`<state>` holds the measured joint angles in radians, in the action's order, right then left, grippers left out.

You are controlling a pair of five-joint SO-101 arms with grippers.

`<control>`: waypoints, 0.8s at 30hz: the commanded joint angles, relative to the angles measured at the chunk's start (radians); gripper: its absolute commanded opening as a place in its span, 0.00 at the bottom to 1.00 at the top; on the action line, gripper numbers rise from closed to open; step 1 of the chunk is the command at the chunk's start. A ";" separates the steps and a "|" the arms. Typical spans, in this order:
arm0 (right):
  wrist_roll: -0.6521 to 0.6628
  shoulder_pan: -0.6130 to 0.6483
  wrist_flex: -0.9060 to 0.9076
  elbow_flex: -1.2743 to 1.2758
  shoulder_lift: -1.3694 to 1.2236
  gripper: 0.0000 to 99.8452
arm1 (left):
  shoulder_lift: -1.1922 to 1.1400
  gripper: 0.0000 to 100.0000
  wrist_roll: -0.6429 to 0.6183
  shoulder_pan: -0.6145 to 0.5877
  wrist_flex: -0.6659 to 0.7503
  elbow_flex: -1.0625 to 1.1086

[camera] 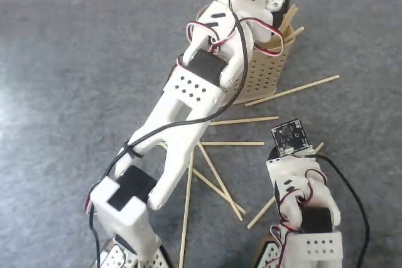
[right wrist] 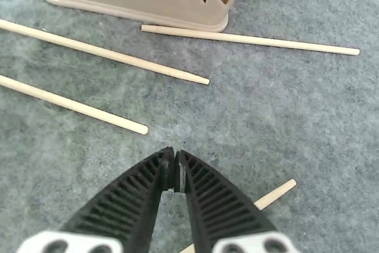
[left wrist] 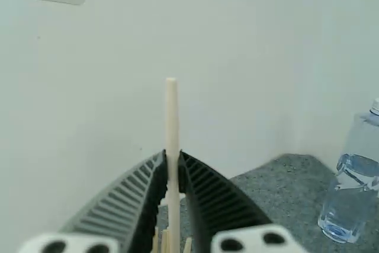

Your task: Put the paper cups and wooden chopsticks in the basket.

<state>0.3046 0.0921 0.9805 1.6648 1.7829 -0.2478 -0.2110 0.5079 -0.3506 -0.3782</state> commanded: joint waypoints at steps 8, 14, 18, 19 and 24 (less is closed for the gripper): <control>0.014 0.005 -0.013 0.020 -0.001 0.01 | 0.155 0.15 0.009 0.046 -0.091 0.182; 0.014 0.005 -0.013 0.020 -0.001 0.01 | 0.222 0.25 0.003 0.037 -0.272 0.196; 0.014 0.005 -0.013 0.020 -0.001 0.01 | 0.370 0.25 -0.029 0.034 -0.519 0.194; 0.014 0.005 -0.013 0.020 -0.001 0.01 | 0.417 0.25 -0.026 0.034 -0.585 0.196; 0.014 0.005 -0.013 0.020 -0.001 0.01 | 0.598 0.25 0.000 0.034 -1.051 0.208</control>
<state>0.3076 0.0921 0.9805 1.6648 1.7829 0.2309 -0.2186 0.5478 -1.1178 -0.1726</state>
